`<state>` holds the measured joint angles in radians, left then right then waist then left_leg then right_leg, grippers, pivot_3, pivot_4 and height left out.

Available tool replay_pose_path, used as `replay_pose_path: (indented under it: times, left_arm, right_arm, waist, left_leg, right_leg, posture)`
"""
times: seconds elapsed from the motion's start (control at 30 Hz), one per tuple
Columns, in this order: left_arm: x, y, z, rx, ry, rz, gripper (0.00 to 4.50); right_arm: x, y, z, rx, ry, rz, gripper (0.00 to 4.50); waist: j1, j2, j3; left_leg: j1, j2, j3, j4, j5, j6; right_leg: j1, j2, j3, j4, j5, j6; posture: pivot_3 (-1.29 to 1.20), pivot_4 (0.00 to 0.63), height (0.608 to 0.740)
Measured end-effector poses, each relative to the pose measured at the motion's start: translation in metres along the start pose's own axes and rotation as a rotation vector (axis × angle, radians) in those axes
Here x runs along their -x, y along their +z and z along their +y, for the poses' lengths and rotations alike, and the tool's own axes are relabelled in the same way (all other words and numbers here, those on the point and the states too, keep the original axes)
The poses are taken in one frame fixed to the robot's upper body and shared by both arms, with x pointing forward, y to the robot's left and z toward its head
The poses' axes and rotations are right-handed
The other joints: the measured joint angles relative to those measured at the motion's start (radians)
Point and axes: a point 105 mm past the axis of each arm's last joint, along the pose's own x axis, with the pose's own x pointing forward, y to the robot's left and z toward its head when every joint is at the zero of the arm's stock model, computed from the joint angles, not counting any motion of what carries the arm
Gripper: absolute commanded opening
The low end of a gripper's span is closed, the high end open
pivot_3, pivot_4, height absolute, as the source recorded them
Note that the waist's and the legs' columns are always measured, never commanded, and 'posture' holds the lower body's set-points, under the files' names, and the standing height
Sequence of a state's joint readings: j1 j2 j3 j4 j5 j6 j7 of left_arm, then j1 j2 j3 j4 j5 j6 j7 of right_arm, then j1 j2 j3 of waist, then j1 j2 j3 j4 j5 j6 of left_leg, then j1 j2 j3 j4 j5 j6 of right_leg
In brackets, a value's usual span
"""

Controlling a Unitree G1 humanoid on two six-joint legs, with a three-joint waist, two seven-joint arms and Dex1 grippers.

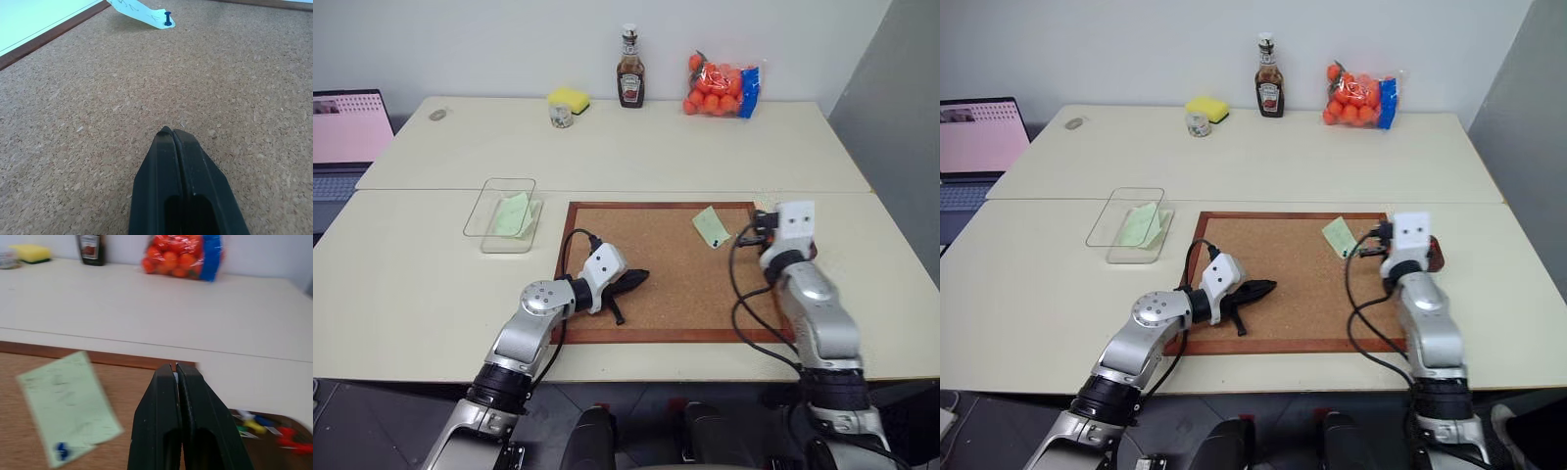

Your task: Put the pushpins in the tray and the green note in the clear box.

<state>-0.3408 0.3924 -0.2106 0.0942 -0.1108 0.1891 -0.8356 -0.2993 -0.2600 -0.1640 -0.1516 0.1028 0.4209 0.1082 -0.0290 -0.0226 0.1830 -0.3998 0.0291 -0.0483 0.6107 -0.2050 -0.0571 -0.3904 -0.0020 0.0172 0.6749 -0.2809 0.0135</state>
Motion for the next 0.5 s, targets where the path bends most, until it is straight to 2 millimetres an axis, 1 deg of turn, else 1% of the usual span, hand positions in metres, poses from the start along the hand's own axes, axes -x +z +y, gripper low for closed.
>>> replay_pose_path:
  times: [0.07,0.2,0.33,0.47,0.5]
  left_arm:
    - [0.001,-0.001,0.001,0.000,0.003,0.004,0.00]
    - [0.001,-0.001,0.001,-0.001,0.002,0.006,0.00]
    - [-0.001,0.000,0.000,-0.005,-0.009,0.005,0.00]
    - [-0.002,0.000,0.000,-0.007,-0.012,0.005,0.00]
    - [-0.002,0.000,0.000,-0.007,-0.013,0.005,0.00]
  right_arm:
    - [0.003,-0.005,-0.014,0.010,-0.037,0.027,0.03]
    - [0.006,-0.014,-0.032,0.029,-0.079,0.090,0.03]
    - [0.003,-0.032,-0.037,0.018,-0.093,0.157,0.03]
    - [0.001,-0.042,-0.033,0.015,-0.083,0.193,0.03]
    - [0.000,-0.044,-0.032,0.013,-0.081,0.197,0.23]
  waist:
    - [0.000,0.000,0.000]
    - [-0.001,0.000,0.000]
    - [-0.001,0.000,0.000]
    - [-0.001,0.000,0.000]
    - [-0.001,0.000,0.000]
  left_leg:
    - [0.001,0.000,0.000,0.000,0.000,0.000]
    - [0.001,0.000,0.000,0.000,0.000,0.000]
    - [0.001,0.000,0.000,0.000,0.000,0.000]
    - [0.001,0.000,0.000,0.000,0.000,0.000]
    - [0.001,0.000,0.000,0.000,0.000,0.000]
  right_leg:
    - [0.000,0.000,0.000,0.001,0.000,0.000]
    - [0.000,0.000,0.000,0.001,0.000,0.000]
    - [0.000,0.000,0.000,0.001,0.000,0.000]
    - [0.000,0.000,0.000,0.001,0.000,0.000]
    - [0.000,0.000,0.000,0.001,0.000,0.000]
  posture:
    - [0.00,0.150,0.740]
    - [0.00,0.150,0.740]
    - [0.00,0.150,0.740]
    - [0.00,0.150,0.740]
    - [0.00,0.150,0.740]
